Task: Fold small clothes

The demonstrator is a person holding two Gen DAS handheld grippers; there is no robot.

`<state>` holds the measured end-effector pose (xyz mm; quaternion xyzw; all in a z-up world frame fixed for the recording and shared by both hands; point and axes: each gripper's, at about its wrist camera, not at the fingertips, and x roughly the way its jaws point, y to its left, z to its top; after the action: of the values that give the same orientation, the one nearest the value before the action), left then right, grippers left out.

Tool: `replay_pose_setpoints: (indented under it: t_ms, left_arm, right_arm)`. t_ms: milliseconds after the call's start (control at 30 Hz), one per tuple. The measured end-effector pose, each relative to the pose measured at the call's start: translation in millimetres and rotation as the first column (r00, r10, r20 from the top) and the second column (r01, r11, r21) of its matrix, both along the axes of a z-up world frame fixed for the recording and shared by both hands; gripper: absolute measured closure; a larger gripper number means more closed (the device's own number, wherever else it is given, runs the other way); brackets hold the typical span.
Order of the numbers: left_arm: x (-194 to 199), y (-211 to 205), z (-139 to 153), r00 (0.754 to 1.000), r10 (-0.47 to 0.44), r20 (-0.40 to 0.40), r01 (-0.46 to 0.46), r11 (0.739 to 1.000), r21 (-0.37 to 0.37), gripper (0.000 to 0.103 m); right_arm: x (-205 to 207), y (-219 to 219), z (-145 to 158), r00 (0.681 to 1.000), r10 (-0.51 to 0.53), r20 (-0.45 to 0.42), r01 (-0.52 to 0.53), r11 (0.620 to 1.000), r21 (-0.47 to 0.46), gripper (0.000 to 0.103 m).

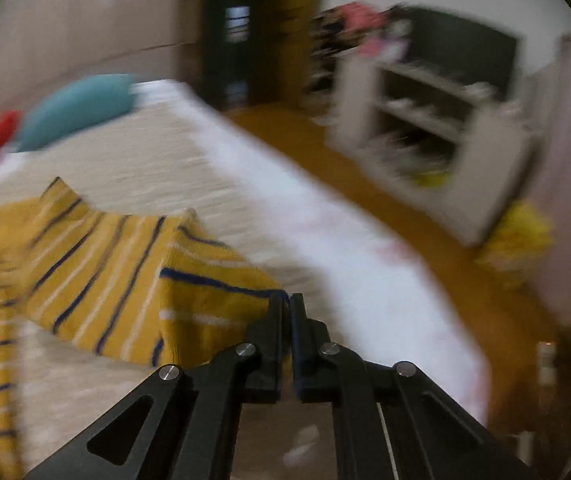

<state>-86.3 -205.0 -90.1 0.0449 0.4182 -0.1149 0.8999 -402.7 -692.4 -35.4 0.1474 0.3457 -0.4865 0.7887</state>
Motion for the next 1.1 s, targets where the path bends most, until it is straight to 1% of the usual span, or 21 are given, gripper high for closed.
replay_pose_setpoints:
  t_ms: [100,133,167,200,267,300,333,400,433,533,567,600,667,767,800,867,933,967,1033,1067,1100]
  left_arm:
    - [-0.1,0.3,-0.2,1.000,0.000,0.000,0.000,1.000,0.001,0.000]
    - [-0.2,0.4,0.1,1.000,-0.001,0.001,0.001,1.000,-0.001,0.000]
    - [0.1,0.1,0.2,1.000,-0.001,0.000,0.001,1.000,-0.001,0.000]
    - [0.3,-0.3,0.6,1.000,0.000,0.000,0.000,1.000,-0.002,0.000]
    - [0.3,-0.6,1.3,1.000,-0.001,0.001,0.001,1.000,-0.007,0.000]
    - [-0.1,0.1,1.8,1.000,-0.002,0.002,0.002,1.000,-0.013,0.000]
    - [-0.5,1.7,2.9,1.000,-0.005,0.002,0.005,1.000,-0.025,0.000]
    - [-1.1,8.5,9.7,0.999,-0.003,-0.038,0.001,0.999,-0.051,0.000]
    - [-3.7,14.3,14.9,0.999,0.005,-0.051,-0.009,0.997,-0.078,0.000]
    - [-16.5,39.2,35.8,0.998,0.013,-0.057,-0.023,0.981,-0.192,0.000]
    - [-19.8,46.6,41.0,0.998,0.019,-0.054,-0.029,0.978,-0.207,0.000]
    - [-23.8,56.4,46.0,0.998,0.030,-0.051,-0.041,0.977,-0.211,0.000]
    - [-29.1,70.3,48.5,0.997,0.049,-0.059,-0.060,0.978,-0.200,0.000]
    - [-37.9,86.5,42.3,0.995,0.042,-0.093,-0.062,0.973,-0.224,0.000]
    - [-40.2,88.1,39.2,0.994,0.032,-0.104,-0.056,0.970,-0.235,0.000]
    - [-46.5,85.2,28.3,0.992,-0.002,-0.123,-0.028,0.969,-0.245,0.000]
    - [-53.1,77.4,20.8,0.995,-0.007,-0.099,-0.013,0.979,-0.204,0.000]
    - [-57.2,70.4,18.5,0.997,-0.006,-0.075,-0.007,0.987,-0.163,0.000]
    - [-64.5,62.0,15.9,0.998,-0.022,-0.055,0.014,0.989,-0.145,0.005]
    - [-66.1,59.0,16.5,0.999,-0.022,-0.049,0.015,0.990,-0.138,0.025]
    - [-67.3,53.7,18.3,0.999,-0.019,-0.049,0.013,0.995,-0.103,0.043]
  right_arm:
    - [-17.0,-5.4,-0.1,0.996,-0.085,0.033,0.085,0.996,0.008,0.094]
    - [-21.0,-4.5,0.0,0.994,-0.095,0.048,0.094,0.995,0.012,0.087]
    - [-24.1,-3.6,0.1,0.994,-0.075,0.078,0.072,0.997,0.041,0.082]
    - [-24.9,-1.7,0.8,0.993,-0.051,0.110,0.044,0.997,0.068,0.072]
    - [-29.9,12.0,7.2,0.984,-0.007,0.176,-0.010,0.996,0.093,0.069]
    - [-34.1,22.1,12.1,0.978,0.024,0.205,-0.044,0.995,0.092,0.063]
    - [-33.6,34.5,16.9,0.970,0.065,0.233,-0.089,0.992,0.093,0.053]
    - [-27.4,61.3,22.1,0.945,0.168,0.281,-0.202,0.974,0.098,0.041]
    - [-23.1,74.9,22.3,0.929,0.227,0.293,-0.267,0.958,0.105,0.039]
    - [-1.7,116.2,15.0,0.861,0.402,0.313,-0.468,0.867,0.173,0.039]
    - [4.5,129.0,11.2,0.835,0.447,0.321,-0.521,0.829,0.203,0.039]
    - [10.9,142.5,4.5,0.803,0.491,0.338,-0.578,0.780,0.239,0.039]
    - [17.8,163.9,-8.0,0.759,0.533,0.374,-0.643,0.706,0.298,0.039]
    - [23.4,185.9,-27.1,0.720,0.552,0.421,-0.692,0.616,0.376,0.039]
    - [23.6,190.7,-30.2,0.714,0.556,0.426,-0.699,0.605,0.382,0.039]
    - [22.7,201.9,-30.9,0.704,0.578,0.413,-0.709,0.601,0.368,0.039]
    - [23.1,209.8,-32.1,0.695,0.593,0.407,-0.719,0.590,0.368,0.038]
    - [21.7,215.3,-33.8,0.692,0.596,0.408,-0.722,0.583,0.374,0.038]
    - [17.7,227.5,-37.0,0.692,0.603,0.397,-0.722,0.592,0.359,0.038]
    - [17.0,234.0,-38.2,0.692,0.612,0.384,-0.722,0.601,0.343,0.039]
    - [17.3,240.4,-38.9,0.694,0.620,0.367,-0.720,0.611,0.330,0.057]
